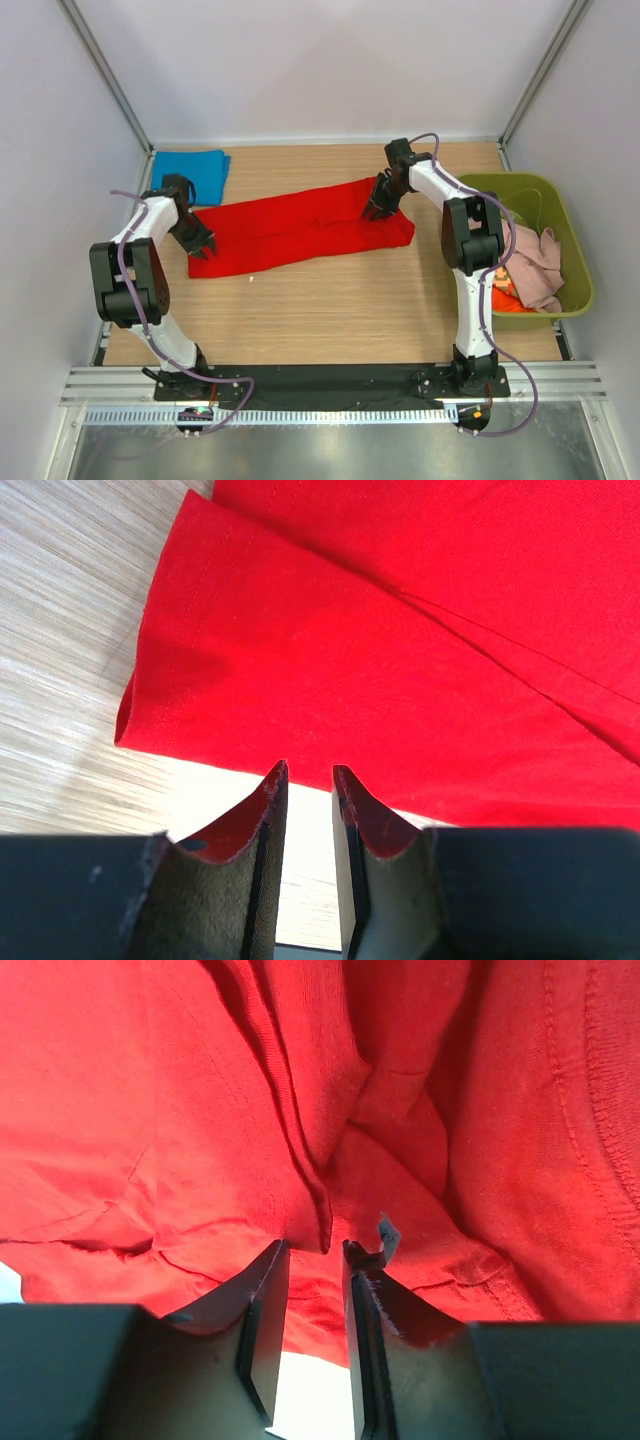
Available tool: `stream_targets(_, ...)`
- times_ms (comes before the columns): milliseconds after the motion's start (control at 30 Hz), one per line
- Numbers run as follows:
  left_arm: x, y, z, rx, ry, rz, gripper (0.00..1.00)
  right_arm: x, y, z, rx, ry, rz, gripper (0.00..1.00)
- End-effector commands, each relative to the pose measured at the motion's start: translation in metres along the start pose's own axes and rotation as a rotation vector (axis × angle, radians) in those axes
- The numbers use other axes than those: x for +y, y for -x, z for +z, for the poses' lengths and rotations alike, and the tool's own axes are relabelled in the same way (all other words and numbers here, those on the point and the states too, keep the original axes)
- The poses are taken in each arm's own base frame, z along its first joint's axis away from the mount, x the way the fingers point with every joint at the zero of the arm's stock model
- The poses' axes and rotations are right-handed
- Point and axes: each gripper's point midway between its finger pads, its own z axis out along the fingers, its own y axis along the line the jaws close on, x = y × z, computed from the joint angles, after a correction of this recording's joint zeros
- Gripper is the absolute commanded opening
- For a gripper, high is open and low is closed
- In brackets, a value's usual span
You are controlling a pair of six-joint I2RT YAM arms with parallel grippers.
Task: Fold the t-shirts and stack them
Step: Fold the tshirt
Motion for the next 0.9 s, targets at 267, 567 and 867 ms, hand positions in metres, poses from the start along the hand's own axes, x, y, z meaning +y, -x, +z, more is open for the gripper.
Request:
stream_targets(267, -0.001, 0.006, -0.016, -0.051, -0.022, 0.014, 0.26, 0.026, 0.009, -0.018, -0.025, 0.085, 0.027, 0.01)
stream_targets(567, -0.003, 0.007, -0.018, -0.061, -0.030, 0.019, 0.26, 0.045, -0.015, -0.071, -0.050, 0.176, 0.267, 0.01)
stream_targets(867, -0.003, 0.004, -0.016, -0.054, -0.042, 0.023, 0.26, 0.033, -0.053, -0.069, -0.050, 0.163, 0.515, 0.01)
